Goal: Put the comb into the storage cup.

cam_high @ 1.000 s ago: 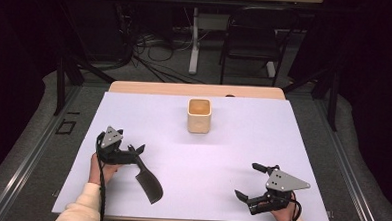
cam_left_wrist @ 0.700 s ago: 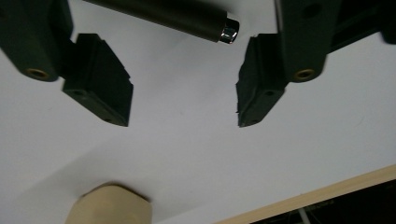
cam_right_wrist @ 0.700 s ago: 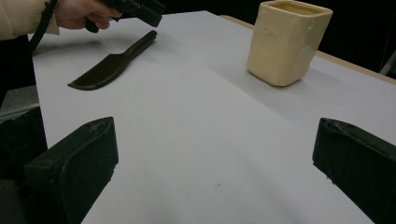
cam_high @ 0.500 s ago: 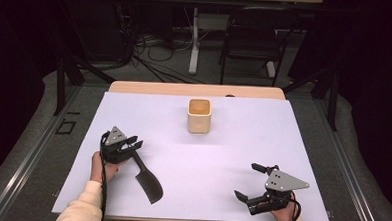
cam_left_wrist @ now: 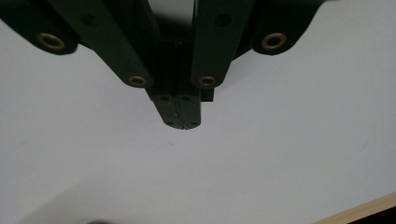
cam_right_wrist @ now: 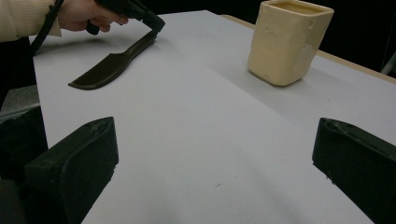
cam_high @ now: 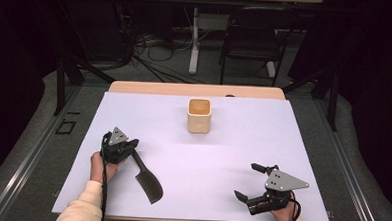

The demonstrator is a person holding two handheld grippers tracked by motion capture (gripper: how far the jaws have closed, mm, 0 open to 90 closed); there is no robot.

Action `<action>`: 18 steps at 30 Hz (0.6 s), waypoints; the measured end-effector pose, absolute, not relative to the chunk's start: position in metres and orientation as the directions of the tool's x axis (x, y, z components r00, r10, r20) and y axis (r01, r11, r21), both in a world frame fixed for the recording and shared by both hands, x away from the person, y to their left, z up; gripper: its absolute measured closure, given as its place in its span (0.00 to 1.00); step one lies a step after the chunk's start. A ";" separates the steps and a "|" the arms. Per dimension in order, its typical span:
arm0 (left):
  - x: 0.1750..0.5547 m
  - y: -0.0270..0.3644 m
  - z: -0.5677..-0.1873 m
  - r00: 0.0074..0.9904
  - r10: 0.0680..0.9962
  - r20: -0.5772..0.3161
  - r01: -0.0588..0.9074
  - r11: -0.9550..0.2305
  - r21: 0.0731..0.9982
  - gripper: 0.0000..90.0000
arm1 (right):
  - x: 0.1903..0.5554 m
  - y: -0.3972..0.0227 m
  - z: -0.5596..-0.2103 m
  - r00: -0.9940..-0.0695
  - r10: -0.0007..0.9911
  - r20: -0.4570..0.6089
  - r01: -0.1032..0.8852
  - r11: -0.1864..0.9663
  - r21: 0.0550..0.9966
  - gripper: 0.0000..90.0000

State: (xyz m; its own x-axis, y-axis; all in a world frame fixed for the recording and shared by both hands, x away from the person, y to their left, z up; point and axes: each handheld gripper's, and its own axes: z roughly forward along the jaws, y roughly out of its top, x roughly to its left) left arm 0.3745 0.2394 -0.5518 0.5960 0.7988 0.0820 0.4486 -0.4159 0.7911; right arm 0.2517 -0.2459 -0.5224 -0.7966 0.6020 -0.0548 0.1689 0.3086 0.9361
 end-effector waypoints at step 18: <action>0.381 0.243 -0.558 0.593 0.797 0.118 0.471 -0.462 0.751 1.00 | 0.252 -0.246 -0.522 -0.798 0.600 -0.056 0.167 0.309 0.936 0.00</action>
State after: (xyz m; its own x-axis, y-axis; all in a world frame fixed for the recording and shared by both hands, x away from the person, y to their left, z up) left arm 0.3806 0.2433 -0.5582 0.5928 0.7966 0.1182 0.4712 -0.4622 0.7513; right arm 0.2515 -0.2460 -0.5222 -0.7984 0.5995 -0.0557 0.1669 0.3092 0.9362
